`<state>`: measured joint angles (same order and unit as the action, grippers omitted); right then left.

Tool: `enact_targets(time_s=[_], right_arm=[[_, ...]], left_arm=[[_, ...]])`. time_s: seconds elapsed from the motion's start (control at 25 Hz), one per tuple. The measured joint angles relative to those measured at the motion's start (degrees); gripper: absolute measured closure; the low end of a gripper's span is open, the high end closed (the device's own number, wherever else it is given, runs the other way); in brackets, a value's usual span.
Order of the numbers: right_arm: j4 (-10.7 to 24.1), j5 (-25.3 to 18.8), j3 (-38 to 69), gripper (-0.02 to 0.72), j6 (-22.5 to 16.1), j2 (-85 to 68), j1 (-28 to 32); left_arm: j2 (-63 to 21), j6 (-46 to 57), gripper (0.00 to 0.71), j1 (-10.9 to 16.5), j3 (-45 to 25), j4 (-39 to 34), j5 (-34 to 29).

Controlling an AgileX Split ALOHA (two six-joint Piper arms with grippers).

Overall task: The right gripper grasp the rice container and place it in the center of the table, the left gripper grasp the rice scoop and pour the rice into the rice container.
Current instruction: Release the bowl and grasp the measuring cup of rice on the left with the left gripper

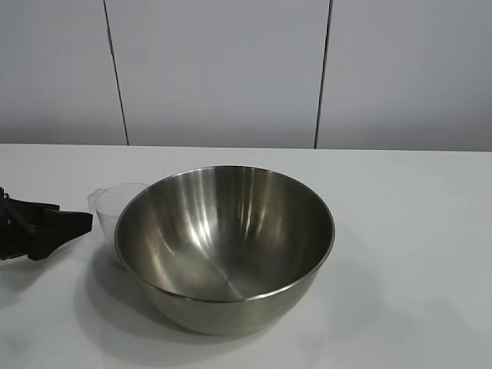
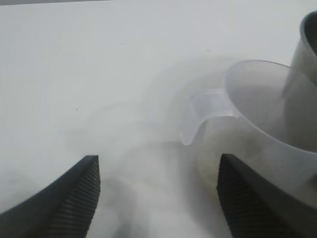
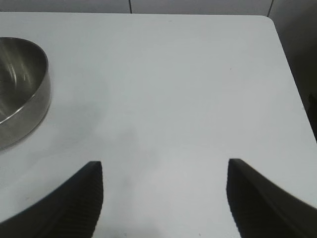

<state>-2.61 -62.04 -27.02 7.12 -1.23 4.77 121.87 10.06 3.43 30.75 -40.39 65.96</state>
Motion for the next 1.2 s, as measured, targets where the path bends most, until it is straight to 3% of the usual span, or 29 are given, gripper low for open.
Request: enact_targets(time_s=[1.2], right_arm=[[0.0,0.0,0.0,0.216,0.0,0.0,0.0]], left_arm=[[1.95,0.9,0.214,0.0,5.44,-2.24,0.05]])
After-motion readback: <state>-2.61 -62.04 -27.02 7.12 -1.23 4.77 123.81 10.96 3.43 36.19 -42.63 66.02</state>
